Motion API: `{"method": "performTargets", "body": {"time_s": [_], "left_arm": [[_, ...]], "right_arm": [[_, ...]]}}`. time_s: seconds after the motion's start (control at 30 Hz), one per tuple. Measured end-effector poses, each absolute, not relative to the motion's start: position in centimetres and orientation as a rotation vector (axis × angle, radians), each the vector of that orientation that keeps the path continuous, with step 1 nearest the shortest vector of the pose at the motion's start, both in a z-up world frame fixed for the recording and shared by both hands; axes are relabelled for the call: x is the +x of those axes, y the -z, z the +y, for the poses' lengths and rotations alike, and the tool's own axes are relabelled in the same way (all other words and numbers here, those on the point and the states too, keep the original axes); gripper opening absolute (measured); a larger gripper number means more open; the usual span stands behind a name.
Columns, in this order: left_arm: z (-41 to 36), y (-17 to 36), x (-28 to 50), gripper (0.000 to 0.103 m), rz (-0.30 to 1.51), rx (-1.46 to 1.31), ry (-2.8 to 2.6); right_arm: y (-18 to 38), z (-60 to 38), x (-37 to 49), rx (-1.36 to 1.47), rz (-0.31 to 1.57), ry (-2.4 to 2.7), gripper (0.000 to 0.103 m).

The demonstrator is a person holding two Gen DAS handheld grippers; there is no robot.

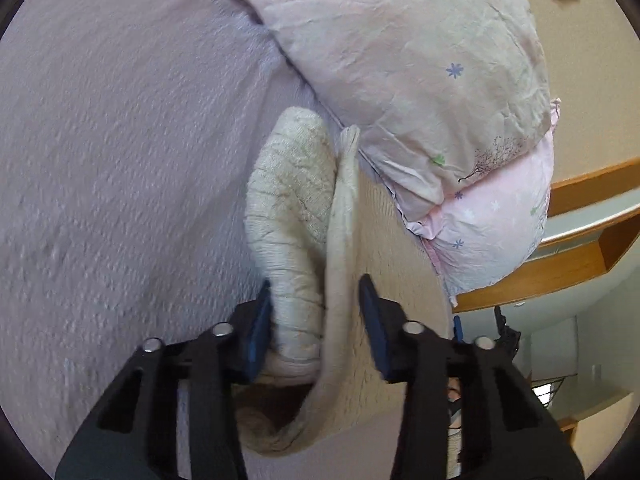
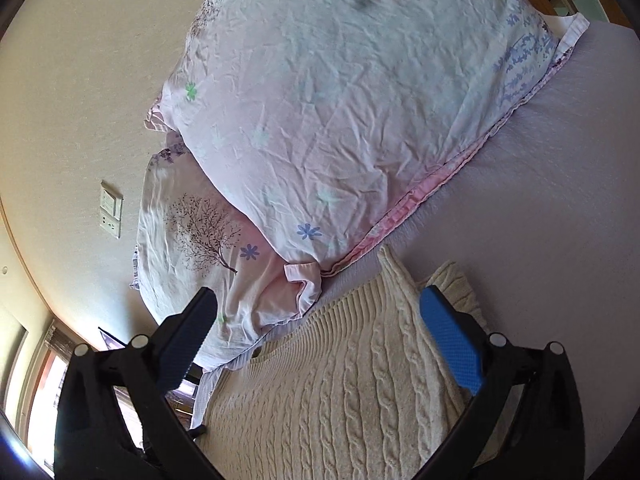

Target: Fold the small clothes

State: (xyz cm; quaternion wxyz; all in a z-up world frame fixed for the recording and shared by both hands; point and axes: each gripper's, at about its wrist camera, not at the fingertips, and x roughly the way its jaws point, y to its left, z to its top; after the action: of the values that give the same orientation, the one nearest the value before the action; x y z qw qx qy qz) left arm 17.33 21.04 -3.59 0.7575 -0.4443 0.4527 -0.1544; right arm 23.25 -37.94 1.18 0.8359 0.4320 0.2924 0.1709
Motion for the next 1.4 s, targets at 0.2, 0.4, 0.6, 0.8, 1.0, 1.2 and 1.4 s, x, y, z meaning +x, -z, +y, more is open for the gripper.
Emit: {"method": "performTargets", "body": {"time_s": [0.2,0.4,0.6,0.8,1.0,1.2,1.4], "left_arm": [[19.4,1.6,17.0,0.018,0.877,-1.071,0.382],[5.5,-6.2,19.8,0.017,0.791,-0.966,0.749],[-12.7,-3.2,25.0,0.020,1.030,-1.032,1.015],[-8.4,-5.5,22.8,0.088,0.905,-0.778,0.797],[-2.5,-3.9,22.2,0.089,0.984,-0.578,0.515],[-4.4,0.1,21.8,0.088,1.042,-0.619,0.569],[-2.9,-0.6,20.5,0.047,1.007,-0.607,0.637]], "right_arm": [[-1.9,-38.3,23.1,0.931,0.600,-0.407,0.101],[-4.4,-40.5,21.3,0.863,0.488,-0.352,0.101],[-3.5,-43.9,21.4,0.853,0.519,-0.283,0.101],[-0.4,-45.0,23.5,0.986,0.738,-0.405,0.101],[1.6,-41.4,24.9,0.862,0.966,-0.412,0.100],[2.1,-40.2,24.7,0.787,0.983,-0.409,0.056],[1.7,-38.4,24.1,0.828,0.960,-0.508,0.028]]}}
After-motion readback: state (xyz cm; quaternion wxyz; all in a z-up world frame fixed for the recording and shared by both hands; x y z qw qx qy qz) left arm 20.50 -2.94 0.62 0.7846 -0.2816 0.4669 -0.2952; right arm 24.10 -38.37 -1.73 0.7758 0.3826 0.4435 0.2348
